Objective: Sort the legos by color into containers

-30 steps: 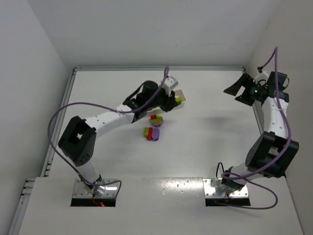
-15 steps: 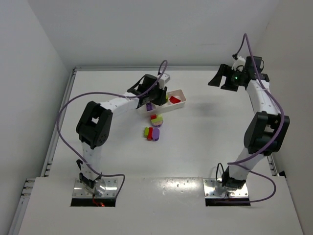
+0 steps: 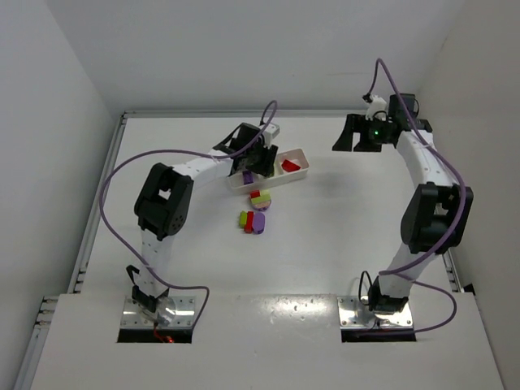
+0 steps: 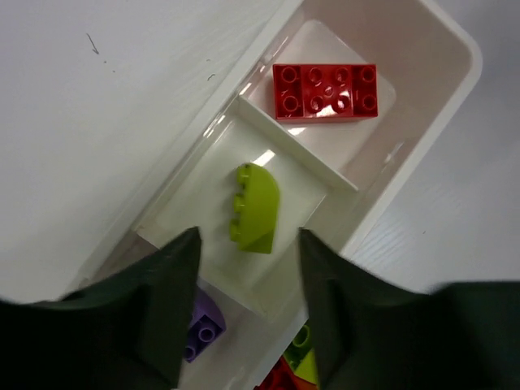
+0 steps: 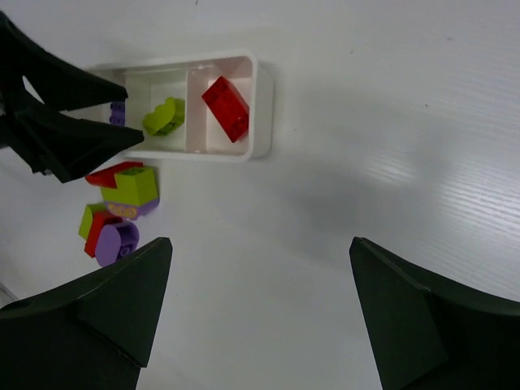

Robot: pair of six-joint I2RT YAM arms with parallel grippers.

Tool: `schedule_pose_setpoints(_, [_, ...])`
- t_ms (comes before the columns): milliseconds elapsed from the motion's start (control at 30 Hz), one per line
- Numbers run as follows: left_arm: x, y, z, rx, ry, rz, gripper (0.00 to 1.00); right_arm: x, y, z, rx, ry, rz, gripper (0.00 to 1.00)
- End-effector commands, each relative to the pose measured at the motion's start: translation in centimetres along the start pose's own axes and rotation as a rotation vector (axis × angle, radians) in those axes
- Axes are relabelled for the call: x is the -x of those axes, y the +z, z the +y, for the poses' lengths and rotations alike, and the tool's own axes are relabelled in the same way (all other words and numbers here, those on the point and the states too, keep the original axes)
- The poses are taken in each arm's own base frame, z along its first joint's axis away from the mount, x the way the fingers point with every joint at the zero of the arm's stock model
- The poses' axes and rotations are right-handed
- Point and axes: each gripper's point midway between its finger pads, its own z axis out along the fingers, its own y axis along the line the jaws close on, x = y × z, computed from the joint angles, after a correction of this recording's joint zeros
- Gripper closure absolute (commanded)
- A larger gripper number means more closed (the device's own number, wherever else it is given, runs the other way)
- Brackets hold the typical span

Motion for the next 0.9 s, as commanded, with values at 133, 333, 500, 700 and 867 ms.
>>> schedule_pose_setpoints(133, [3.1,-3.1,-1.4,-0.113,0.04,-0.112,0.26,0.7,0.7,3.5,0.071,-0.19,0.012,0.08])
schedule_pose_setpoints(333, [2.2,-11.9,-5.4,-0.442,0.379,-0.199,0.26,-1.6,0.9,6.0,0.146,-0.283,0.069,0.08])
schedule_pose_setpoints(500, [-6.4,-17.0,-4.3,-0.604,0.563,0.05,0.26,-3.5,1.0,8.1,0.198,-0.365,0.108,0.08])
schedule_pose_setpoints(700, [-14.1,-17.5,-2.9,-0.663,0.724,0.19,0.26,-4.9,1.5,9.5,0.224,-0.408,0.141,0.08])
schedule_pose_setpoints(867, [-17.0,-15.3,-0.7,-0.547,0.795,0.192,0.28,-5.2,1.9,10.1,0.215,-0.429,0.155,0.08])
